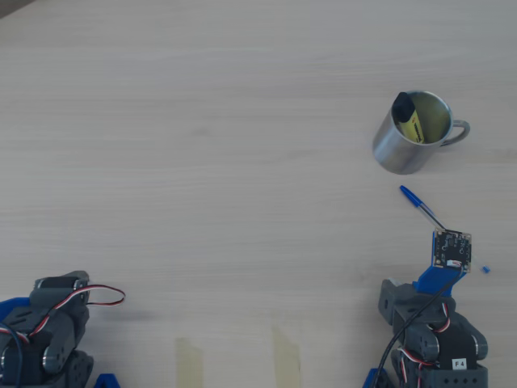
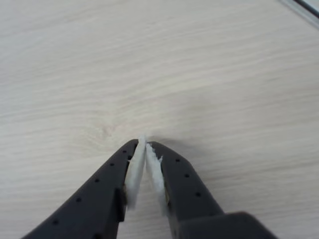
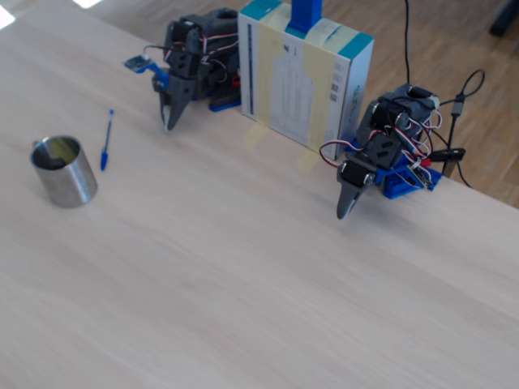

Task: Grab the blue pen and put it in the silver cup.

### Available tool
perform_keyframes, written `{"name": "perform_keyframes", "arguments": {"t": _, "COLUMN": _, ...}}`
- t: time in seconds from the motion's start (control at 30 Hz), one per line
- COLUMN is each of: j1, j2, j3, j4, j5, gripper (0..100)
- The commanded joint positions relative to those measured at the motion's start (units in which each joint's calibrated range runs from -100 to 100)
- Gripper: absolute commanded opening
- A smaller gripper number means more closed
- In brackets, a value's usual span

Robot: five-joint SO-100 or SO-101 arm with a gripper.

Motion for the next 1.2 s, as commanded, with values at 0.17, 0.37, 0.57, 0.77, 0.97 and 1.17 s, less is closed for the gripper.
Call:
{"name": "perform_keyframes", "arguments": {"t": 0.17, "j1": 0.4, "j2": 0.5, "j3": 0.6, "j4": 0.7, "j5": 0.2, "gripper": 3}}
{"name": "perform_keyframes", "arguments": {"t": 0.37, "j1": 0.4, "j2": 0.5, "j3": 0.6, "j4": 0.7, "j5": 0.2, "gripper": 3}}
{"name": "perform_keyframes", "arguments": {"t": 0.57, "j1": 0.4, "j2": 0.5, "j3": 0.6, "j4": 0.7, "j5": -0.2, "gripper": 3}}
{"name": "perform_keyframes", "arguments": {"t": 0.77, "j1": -0.1, "j2": 0.6, "j3": 0.6, "j4": 0.7, "j5": 0.2, "gripper": 19}}
{"name": "perform_keyframes", "arguments": {"t": 0.97, "j1": -0.3, "j2": 0.6, "j3": 0.6, "j4": 0.7, "j5": 2.9, "gripper": 33}}
{"name": "perform_keyframes", "arguments": {"t": 1.17, "j1": -0.3, "j2": 0.6, "j3": 0.5, "j4": 1.2, "j5": 3.4, "gripper": 41}}
